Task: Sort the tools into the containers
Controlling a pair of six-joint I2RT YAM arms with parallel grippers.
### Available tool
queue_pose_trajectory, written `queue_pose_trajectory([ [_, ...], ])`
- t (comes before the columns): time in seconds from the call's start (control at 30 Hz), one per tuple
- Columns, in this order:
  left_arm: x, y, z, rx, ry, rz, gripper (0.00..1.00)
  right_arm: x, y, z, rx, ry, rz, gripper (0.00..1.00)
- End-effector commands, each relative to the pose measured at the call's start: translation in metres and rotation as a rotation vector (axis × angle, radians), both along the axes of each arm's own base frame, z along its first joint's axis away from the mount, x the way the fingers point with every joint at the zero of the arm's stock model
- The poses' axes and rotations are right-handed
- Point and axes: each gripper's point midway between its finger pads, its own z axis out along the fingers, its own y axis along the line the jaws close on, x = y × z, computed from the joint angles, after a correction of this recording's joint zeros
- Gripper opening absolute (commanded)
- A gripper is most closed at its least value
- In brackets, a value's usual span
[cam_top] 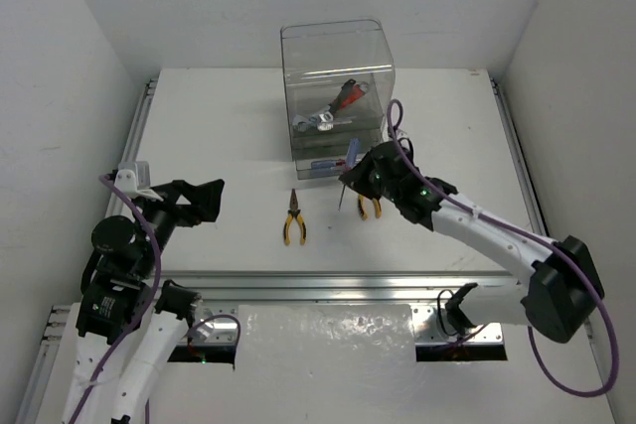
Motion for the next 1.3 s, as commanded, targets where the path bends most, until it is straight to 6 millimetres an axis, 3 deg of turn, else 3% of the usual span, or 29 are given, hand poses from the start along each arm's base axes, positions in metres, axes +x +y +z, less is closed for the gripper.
queue_pose_trajectory([
  [0.0, 0.003, -0.001, 0.008, -0.015, -0.029, 0.001, 1.00, 0.055, 0.003, 0.052, 0.179, -0.083, -0.254, 0.04],
  [0.03, 0.003, -0.001, 0.008, -0.015, -0.029, 0.001, 1.00, 0.064, 0.002, 0.053, 0.210, -0.062, -0.312, 0.04],
  [0.07, 0.003, -0.001, 0.007, -0.015, -0.027, 0.001, 1.00, 0.073, 0.005, 0.035, 0.192, -0.019, -0.337, 0.05],
  [0.13, 0.003, -0.001, 0.008, -0.013, -0.029, 0.001, 1.00, 0.092, 0.016, 0.042, 0.259, 0.030, -0.363, 0.08],
  [0.17, 0.003, -0.001, 0.008, -0.012, -0.029, -0.001, 1.00, 0.100, 0.022, 0.021, 0.237, 0.076, -0.370, 0.18],
  [0.2, 0.003, -0.002, 0.008, -0.012, -0.031, -0.004, 1.00, 0.111, 0.029, 0.034, 0.259, 0.061, -0.369, 0.21],
  [0.23, 0.003, -0.002, 0.008, -0.012, -0.031, -0.002, 1.00, 0.117, 0.034, 0.034, 0.253, 0.068, -0.364, 0.26],
  [0.27, 0.003, -0.002, 0.008, -0.012, -0.029, -0.002, 1.00, 0.119, 0.039, 0.019, 0.206, 0.107, -0.346, 0.34],
  [0.3, 0.003, -0.002, 0.008, -0.012, -0.031, -0.002, 1.00, 0.128, 0.045, 0.039, 0.213, 0.079, -0.328, 0.53],
  [0.43, 0.002, -0.002, 0.008, -0.013, -0.034, -0.007, 1.00, 0.113, 0.039, 0.033, 0.179, 0.090, -0.314, 0.64],
  [0.57, 0.001, -0.002, 0.010, -0.013, -0.039, -0.009, 1.00, 0.086, 0.008, 0.016, 0.169, 0.046, -0.341, 0.63],
  [0.67, 0.000, -0.002, 0.010, -0.014, -0.045, -0.009, 1.00, 0.050, -0.028, -0.038, 0.081, 0.072, -0.378, 0.52],
  [0.77, 0.001, -0.002, 0.010, -0.013, -0.043, -0.007, 1.00, 0.047, -0.039, -0.044, 0.023, -0.001, -0.349, 0.41],
  [0.83, 0.002, -0.003, 0.009, -0.012, -0.037, -0.009, 1.00, 0.054, -0.026, -0.040, -0.004, -0.035, -0.266, 0.41],
  [0.87, 0.002, -0.003, 0.009, -0.011, -0.036, -0.010, 1.00, 0.062, -0.014, -0.026, -0.003, -0.069, -0.209, 0.42],
  [0.93, 0.003, -0.003, 0.008, -0.010, -0.031, -0.010, 1.00, 0.062, 0.007, -0.034, -0.086, -0.059, -0.071, 0.43],
  [0.97, 0.003, -0.003, 0.007, -0.009, -0.028, -0.009, 1.00, 0.072, 0.018, -0.014, -0.095, -0.090, -0.049, 0.44],
  [1.27, 0.004, -0.003, 0.007, -0.010, -0.027, -0.007, 1.00, 0.074, 0.021, -0.046, -0.119, -0.023, -0.073, 0.38],
])
